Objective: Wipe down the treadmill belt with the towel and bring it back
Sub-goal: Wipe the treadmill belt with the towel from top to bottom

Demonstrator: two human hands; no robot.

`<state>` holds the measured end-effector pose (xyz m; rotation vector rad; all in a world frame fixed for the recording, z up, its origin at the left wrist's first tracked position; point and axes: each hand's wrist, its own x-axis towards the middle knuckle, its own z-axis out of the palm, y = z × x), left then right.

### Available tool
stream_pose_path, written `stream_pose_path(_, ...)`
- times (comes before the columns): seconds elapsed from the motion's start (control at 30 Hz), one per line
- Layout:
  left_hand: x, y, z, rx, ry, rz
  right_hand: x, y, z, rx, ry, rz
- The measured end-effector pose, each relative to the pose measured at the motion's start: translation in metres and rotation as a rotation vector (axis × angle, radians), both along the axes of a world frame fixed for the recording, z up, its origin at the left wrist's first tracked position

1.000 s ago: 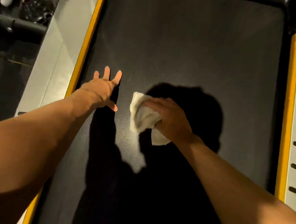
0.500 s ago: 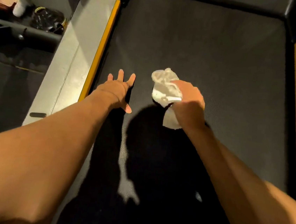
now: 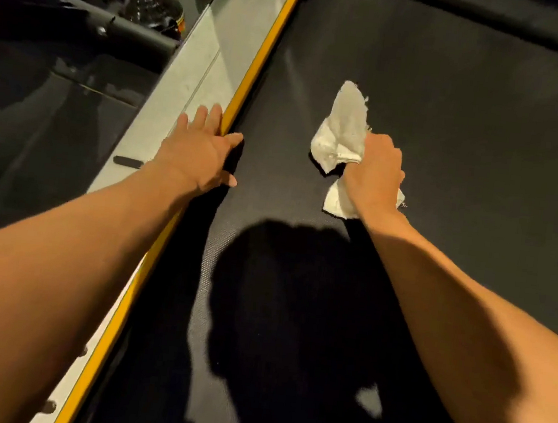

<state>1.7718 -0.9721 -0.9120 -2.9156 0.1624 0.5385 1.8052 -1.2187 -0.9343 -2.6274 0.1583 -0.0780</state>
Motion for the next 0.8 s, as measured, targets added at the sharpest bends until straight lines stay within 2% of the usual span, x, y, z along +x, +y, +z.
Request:
stream_pose_path(0.07,-0.006,0.007,-0.006,0.008,0.041,0.043,-0.016,0.019,0.000,-0.030,0.081,0.021)
stream_pose_path(0.17,-0.009,0.007,-0.011,-0.011,0.049,0.062,-0.043,0.037,-0.007,0.065,0.069,0.268)
stream_pose_path(0.23,-0.008,0.004,-0.009,-0.034,0.049,0.071,-0.038,0.041,-0.015,0.121,0.026,0.349)
stream_pose_path(0.33,-0.007,0.003,-0.006,-0.040,0.063,0.088,-0.003,0.037,-0.008,0.014,-0.057,0.203)
stream_pose_path(0.43,-0.006,0.002,-0.005,-0.034,0.070,0.076,-0.005,0.035,0.003,0.019,0.020,0.153)
stream_pose_path(0.5,-0.006,0.004,-0.004,-0.033,0.070,0.071,-0.027,0.044,0.004,-0.056,0.054,0.344)
stream_pose_path(0.6,-0.007,0.006,-0.004,-0.059,0.070,0.077,-0.051,0.046,0.007,0.043,0.086,0.591)
stream_pose_path(0.67,-0.007,0.007,-0.004,-0.100,0.067,0.097,-0.041,0.043,0.011,0.075,0.013,0.544)
stream_pose_path(0.73,-0.007,0.007,-0.003,-0.128,0.057,0.104,-0.023,0.039,0.011,0.047,-0.050,0.375)
stream_pose_path(0.8,-0.010,0.005,-0.003,-0.159,0.051,0.117,-0.013,0.037,0.012,0.013,0.013,0.234)
